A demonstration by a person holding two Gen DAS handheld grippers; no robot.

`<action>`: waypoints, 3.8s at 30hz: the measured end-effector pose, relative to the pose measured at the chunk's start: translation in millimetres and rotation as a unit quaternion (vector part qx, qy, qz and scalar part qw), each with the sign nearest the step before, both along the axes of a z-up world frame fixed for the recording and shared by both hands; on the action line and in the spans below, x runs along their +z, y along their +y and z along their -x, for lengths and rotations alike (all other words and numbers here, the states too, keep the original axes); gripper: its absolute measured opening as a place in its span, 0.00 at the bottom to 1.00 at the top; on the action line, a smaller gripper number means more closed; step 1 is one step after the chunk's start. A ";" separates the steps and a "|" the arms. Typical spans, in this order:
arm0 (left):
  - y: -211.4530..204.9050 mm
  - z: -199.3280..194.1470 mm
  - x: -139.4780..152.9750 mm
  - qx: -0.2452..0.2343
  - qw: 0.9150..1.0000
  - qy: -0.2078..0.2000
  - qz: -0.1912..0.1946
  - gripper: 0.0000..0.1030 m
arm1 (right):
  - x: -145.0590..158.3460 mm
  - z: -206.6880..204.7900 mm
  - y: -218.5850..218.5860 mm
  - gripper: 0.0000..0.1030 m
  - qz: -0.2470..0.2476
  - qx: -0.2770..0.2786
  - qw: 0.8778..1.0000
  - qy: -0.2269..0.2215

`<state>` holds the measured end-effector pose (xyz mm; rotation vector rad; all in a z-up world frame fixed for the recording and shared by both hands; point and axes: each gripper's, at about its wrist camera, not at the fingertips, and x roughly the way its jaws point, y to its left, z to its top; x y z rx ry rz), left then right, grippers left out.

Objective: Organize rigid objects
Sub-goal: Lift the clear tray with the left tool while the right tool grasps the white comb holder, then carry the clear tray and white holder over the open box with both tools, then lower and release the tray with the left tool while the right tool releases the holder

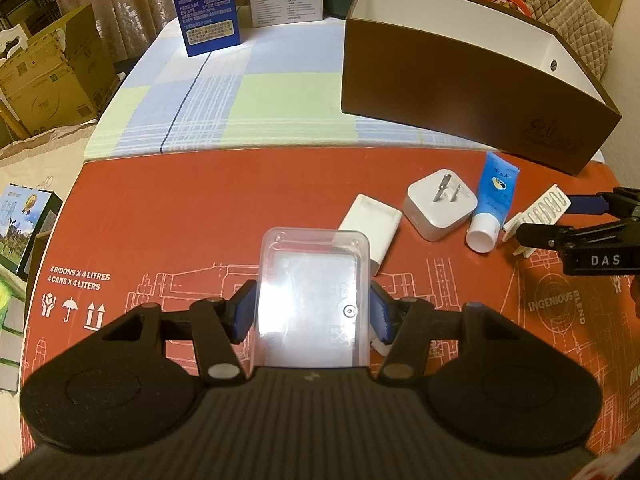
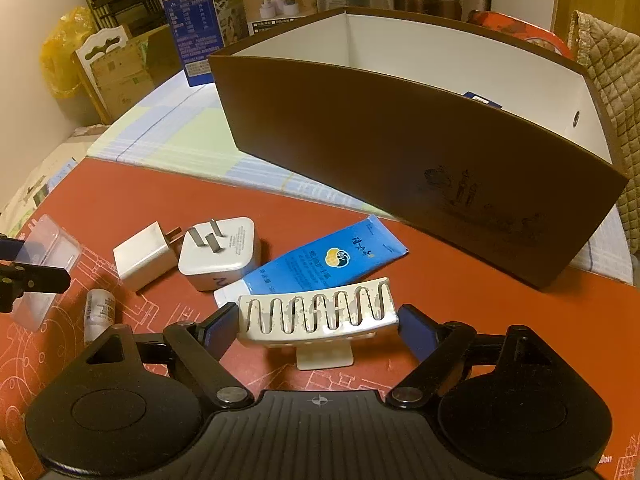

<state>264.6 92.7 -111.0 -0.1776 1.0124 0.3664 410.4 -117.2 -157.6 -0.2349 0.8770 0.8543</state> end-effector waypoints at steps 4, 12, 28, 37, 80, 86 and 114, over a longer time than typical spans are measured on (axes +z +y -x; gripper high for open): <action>-0.1 0.8 0.9 -0.001 1.000 -0.001 0.000 0.52 | 2.1 2.8 -2.5 0.80 -0.002 0.001 1.000 0.000; -5.0 -0.2 4.4 -0.006 1.000 -0.006 -0.001 0.52 | 10.9 9.8 -10.2 0.80 -0.007 0.001 1.000 -0.004; -29.7 -20.9 27.7 -0.031 0.999 -0.035 -0.012 0.52 | 43.8 19.5 -36.6 0.80 -0.033 0.003 0.999 -0.020; -40.8 -44.3 47.2 -0.068 0.996 -0.052 -0.007 0.52 | 74.4 18.8 -46.4 0.80 -0.062 -0.005 0.998 -0.023; -11.4 -358.1 44.3 -0.221 0.973 -0.045 -0.036 0.52 | 95.7 -220.8 10.6 0.80 -0.098 -0.180 0.979 -0.022; -17.0 -379.7 30.1 -0.228 0.972 -0.037 -0.036 0.52 | 85.6 -237.0 10.8 0.80 -0.095 -0.201 0.975 -0.017; 5.1 -358.6 35.9 -0.213 0.976 -0.035 -0.015 0.58 | 89.0 -230.9 -0.7 0.87 -0.118 -0.219 0.968 0.002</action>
